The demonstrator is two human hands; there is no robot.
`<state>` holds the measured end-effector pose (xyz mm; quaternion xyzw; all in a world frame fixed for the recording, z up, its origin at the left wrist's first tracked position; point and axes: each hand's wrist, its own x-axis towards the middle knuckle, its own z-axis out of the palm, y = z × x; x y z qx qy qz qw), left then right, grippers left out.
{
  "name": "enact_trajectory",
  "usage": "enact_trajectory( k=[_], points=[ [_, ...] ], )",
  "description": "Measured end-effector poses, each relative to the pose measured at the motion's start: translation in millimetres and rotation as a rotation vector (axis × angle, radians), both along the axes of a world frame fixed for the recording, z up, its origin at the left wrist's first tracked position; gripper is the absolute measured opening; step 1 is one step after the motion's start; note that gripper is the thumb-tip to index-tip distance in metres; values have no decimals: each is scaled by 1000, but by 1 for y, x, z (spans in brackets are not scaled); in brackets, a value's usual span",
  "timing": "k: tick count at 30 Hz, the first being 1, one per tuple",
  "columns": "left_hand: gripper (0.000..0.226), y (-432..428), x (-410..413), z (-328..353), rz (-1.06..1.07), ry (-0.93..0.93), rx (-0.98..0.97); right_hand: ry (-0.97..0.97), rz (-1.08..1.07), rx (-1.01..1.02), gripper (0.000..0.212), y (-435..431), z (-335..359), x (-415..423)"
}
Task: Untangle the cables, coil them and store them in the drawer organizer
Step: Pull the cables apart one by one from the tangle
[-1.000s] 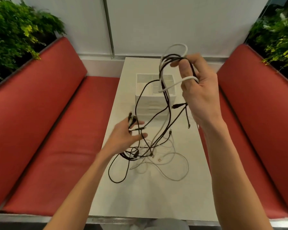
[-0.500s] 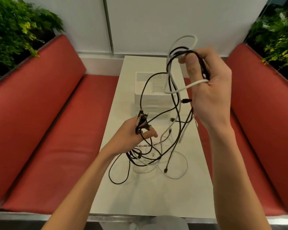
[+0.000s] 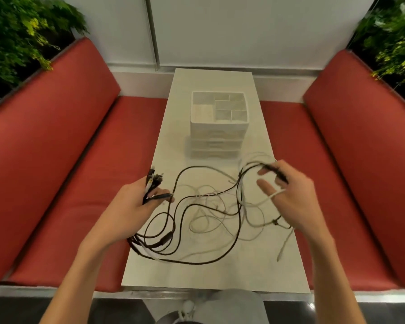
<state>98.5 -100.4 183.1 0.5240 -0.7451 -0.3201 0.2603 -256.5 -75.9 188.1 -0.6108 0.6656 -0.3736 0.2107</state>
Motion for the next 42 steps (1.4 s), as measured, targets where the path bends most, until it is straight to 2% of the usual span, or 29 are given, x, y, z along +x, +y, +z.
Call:
enact_trajectory(
  k=[3,6,9,11,12,13,17,18,20,22,24,25,26,29,33,35,39,42],
  points=[
    [6,7,5,-26,104,-75,56,73,72,160,24,9,-58,1],
    [19,12,5,-45,198,-181,118,206,150,386,30,14,-116,7],
    [25,17,-4,-45,195,-114,58,399,266,661,37,21,-165,14],
    [18,18,-7,-44,223,-33,45,444,345,815,45,25,-185,21],
    [8,17,-7,-45,252,41,72,473,373,871,52,26,-192,24],
    [8,17,-7,-45,269,133,119,511,392,909,60,26,-198,26],
    [28,24,-14,-36,294,497,178,689,422,962,85,24,-186,31],
    [28,26,-15,-32,306,565,192,742,430,953,85,21,-171,32],
    [31,28,-17,-26,319,681,236,787,410,802,65,12,-131,38],
    [37,29,-18,-19,302,746,254,586,358,466,39,1,-94,55],
    [39,32,-23,-9,264,805,268,246,380,165,24,-12,-73,82],
    [39,33,-25,-4,236,830,269,142,427,103,22,-20,-72,97],
    [40,35,-28,2,209,846,265,121,469,97,21,-31,-77,110],
    [41,39,-33,13,159,857,250,303,554,238,21,-68,-116,147],
    [43,45,-32,17,162,823,232,564,611,409,55,-94,-188,166],
    [45,48,-32,16,177,803,229,735,640,456,61,-93,-221,165],
    [47,52,-28,12,207,770,232,817,569,334,45,-78,-255,161],
    [46,50,-24,3,252,769,234,722,514,167,37,-77,-253,160]
  ],
)
